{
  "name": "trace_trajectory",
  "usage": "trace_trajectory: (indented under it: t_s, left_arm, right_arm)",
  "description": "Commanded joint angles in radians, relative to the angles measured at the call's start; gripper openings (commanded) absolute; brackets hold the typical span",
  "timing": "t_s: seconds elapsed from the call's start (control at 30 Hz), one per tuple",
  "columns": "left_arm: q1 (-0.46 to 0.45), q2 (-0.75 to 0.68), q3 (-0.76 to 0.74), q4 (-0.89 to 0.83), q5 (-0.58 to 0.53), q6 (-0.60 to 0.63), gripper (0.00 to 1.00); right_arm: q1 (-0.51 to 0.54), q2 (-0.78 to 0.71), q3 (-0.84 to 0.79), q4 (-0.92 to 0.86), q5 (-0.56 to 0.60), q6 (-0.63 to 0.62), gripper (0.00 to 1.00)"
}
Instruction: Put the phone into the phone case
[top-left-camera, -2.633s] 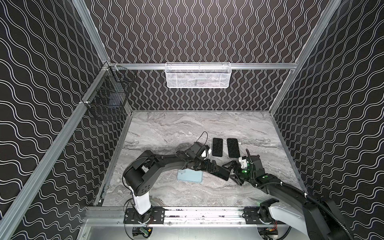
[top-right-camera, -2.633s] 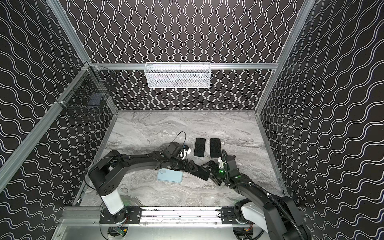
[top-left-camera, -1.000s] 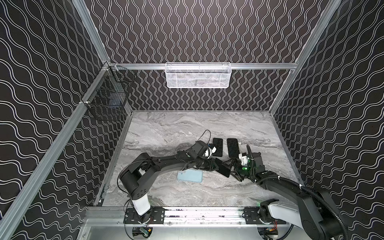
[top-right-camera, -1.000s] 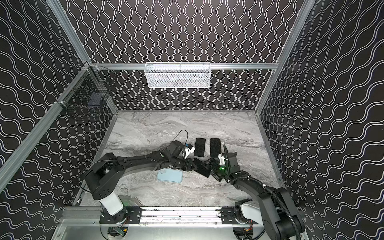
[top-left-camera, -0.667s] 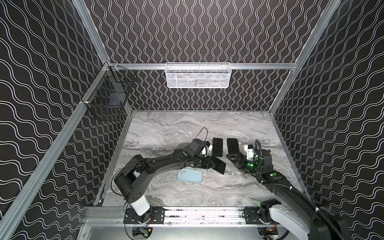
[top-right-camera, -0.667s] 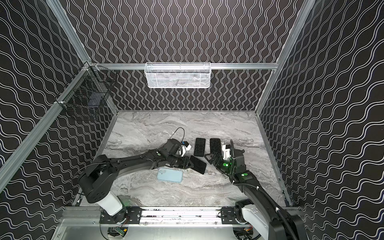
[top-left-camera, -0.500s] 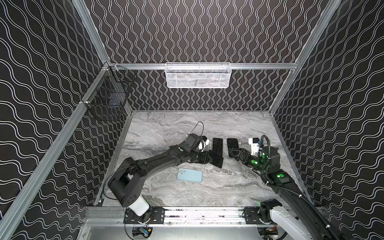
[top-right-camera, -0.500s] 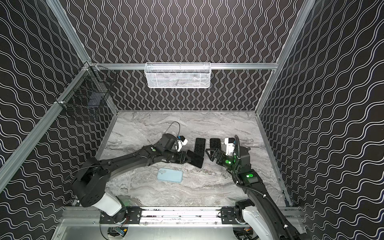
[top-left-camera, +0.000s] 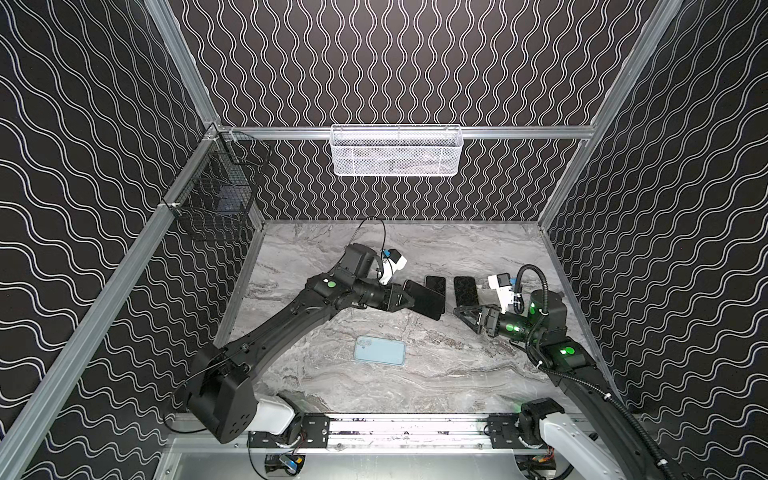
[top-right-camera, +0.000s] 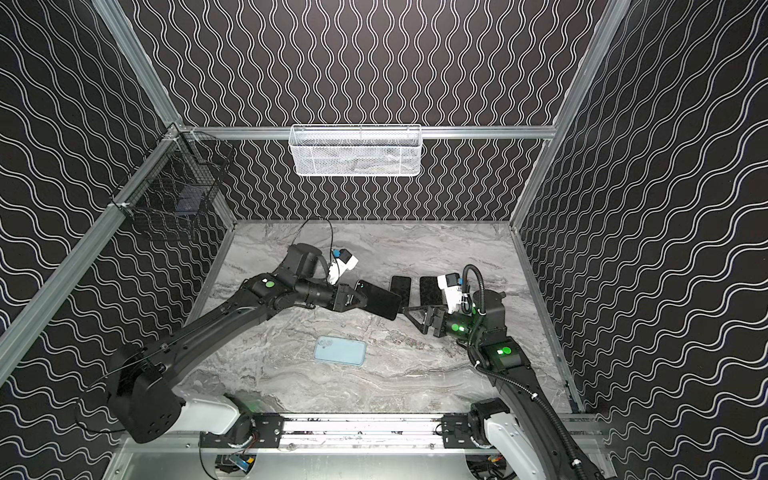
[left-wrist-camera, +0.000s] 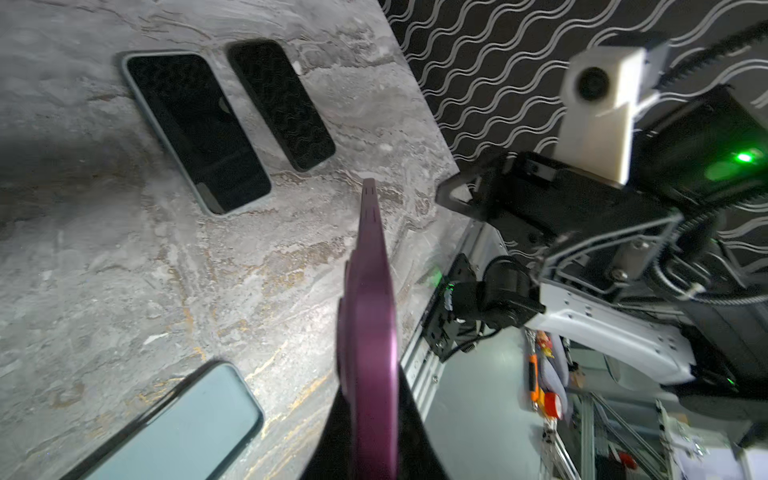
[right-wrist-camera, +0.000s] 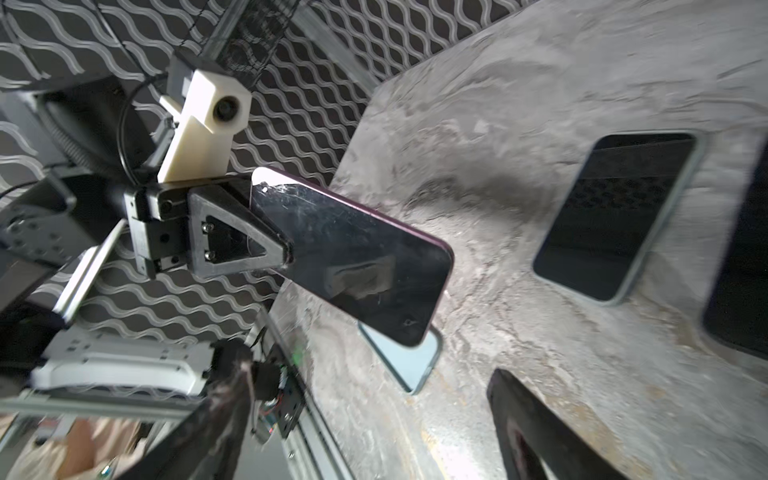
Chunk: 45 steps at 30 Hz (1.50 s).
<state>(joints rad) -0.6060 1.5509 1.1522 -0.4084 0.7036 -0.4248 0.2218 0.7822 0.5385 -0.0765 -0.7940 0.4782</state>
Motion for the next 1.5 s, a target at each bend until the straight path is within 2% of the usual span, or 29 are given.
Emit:
trace_trajectory:
  t_s: [0.0,0.43,0.6,0.83,1.0,1.1,1.33,1.47]
  left_arm:
    - [0.013,-0.018,0.006,0.009,0.148,0.041,0.0]
    - [0.043,-0.062,-0.075,0.233,0.28,-0.123,0.0]
    - [0.043,-0.06,-0.109,0.34,0.299,-0.203,0.0]
    - [0.043,-0.05,-0.13,0.443,0.309,-0.283,0.0]
    - [0.043,-0.045,-0.155,0.5,0.294,-0.329,0.0]
    - [0.044,-0.046,-0.183,0.559,0.266,-0.377,0.0]
    - [0.044,-0.045,-0.303,0.84,0.167,-0.594,0.0]
    - [0.044,-0.021,-0.368,1.038,0.106,-0.726,0.0]
  right_arm:
    - [-0.002,0.016,-0.016,0.125,-0.133,0.009,0.86]
    - [-0.007,0.08,-0.086,0.397,-0.232,0.153,0.71]
    - [-0.006,0.112,-0.126,0.58,-0.278,0.264,0.58]
    - [-0.007,0.121,-0.159,0.716,-0.288,0.349,0.45]
    - [-0.007,0.13,-0.178,0.817,-0.269,0.416,0.38]
    - [-0.007,0.144,-0.191,0.908,-0.251,0.483,0.38]
    - [-0.007,0.193,-0.219,1.185,-0.182,0.687,0.37]
    - [-0.007,0.228,-0.227,1.304,-0.157,0.766,0.33]
